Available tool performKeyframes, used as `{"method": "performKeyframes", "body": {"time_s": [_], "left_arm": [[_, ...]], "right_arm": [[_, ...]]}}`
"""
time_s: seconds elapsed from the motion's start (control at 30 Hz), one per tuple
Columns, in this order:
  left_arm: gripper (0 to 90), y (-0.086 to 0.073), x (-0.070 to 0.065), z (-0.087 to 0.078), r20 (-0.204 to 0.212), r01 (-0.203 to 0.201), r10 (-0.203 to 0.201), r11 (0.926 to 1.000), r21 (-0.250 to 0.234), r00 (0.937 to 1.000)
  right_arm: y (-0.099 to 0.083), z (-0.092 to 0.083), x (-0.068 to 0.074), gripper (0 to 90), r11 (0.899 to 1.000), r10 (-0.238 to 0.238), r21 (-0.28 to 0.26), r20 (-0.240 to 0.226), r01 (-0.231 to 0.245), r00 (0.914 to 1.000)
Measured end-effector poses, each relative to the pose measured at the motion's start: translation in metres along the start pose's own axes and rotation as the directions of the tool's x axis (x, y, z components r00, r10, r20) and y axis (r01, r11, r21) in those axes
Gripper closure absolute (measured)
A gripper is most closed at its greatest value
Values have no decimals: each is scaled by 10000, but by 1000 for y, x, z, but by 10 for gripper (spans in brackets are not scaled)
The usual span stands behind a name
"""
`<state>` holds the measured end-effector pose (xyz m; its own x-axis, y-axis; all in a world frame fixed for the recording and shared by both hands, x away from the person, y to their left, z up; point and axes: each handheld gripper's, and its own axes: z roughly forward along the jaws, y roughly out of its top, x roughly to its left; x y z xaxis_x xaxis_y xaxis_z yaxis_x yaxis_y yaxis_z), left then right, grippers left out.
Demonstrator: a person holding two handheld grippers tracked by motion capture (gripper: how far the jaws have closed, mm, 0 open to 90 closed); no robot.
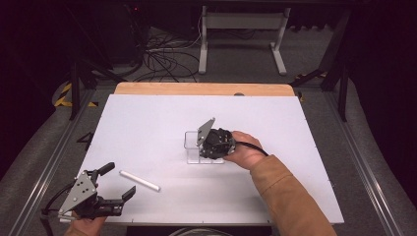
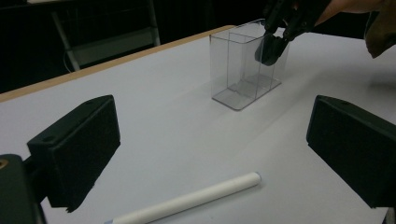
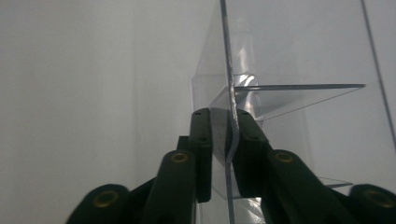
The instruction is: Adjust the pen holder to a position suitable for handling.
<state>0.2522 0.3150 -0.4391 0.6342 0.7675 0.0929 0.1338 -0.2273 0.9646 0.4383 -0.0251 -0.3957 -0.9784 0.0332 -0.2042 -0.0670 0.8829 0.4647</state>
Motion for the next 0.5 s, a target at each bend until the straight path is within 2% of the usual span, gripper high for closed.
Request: {"method": "performKeyframes", "body": {"time_s": [0.03, 0.07, 0.13, 0.27, 0.3, 0.4, 0.43, 0.47, 0.5], "left_arm": [[37, 0, 1, -1, -23, 0, 0, 10000, -5, 10000], [37, 0, 3, -2, -9, 94, -94, 9999, -83, 10000], [35, 0, 4, -4, -43, 51, -52, 9999, -142, 10000], [23, 2, 5, -5, 206, 32, -24, 9992, -405, 9998], [19, 4, 7, -6, 121, -120, 127, 9984, -547, 9998], [19, 6, 8, -6, -67, -317, 314, 9970, -709, 9995], [19, 7, 8, -6, -153, -424, 414, 9962, -760, 9990], [20, 8, 8, -5, -234, -547, 530, 9956, -757, 9983], [26, 8, 8, -5, -236, -544, 530, 9963, -659, 9983]], "right_arm": [[0, 0, 0, 755, 10000, 0, 0, 0, 0, 10000], [0, -4, 0, 684, 9996, 47, -264, 115, -44, 9999], [0, -11, 2, 618, 9981, 241, -568, 222, -228, 9995], [-4, -25, 6, 447, 9882, 535, -1475, 731, -423, 9959], [-5, -28, 7, 386, 9833, 755, -1713, 799, -609, 9939], [-8, -36, 7, 268, 9596, 1497, -2518, 803, -1253, 9855], [-8, -36, 7, 268, 9596, 1497, -2518, 803, -1253, 9855], [-8, -41, 10, 201, 9467, 1757, -2922, 1165, -1354, 9775], [-7, -44, 12, 173, 9410, 1824, -3110, 1328, -1338, 9742]]}}
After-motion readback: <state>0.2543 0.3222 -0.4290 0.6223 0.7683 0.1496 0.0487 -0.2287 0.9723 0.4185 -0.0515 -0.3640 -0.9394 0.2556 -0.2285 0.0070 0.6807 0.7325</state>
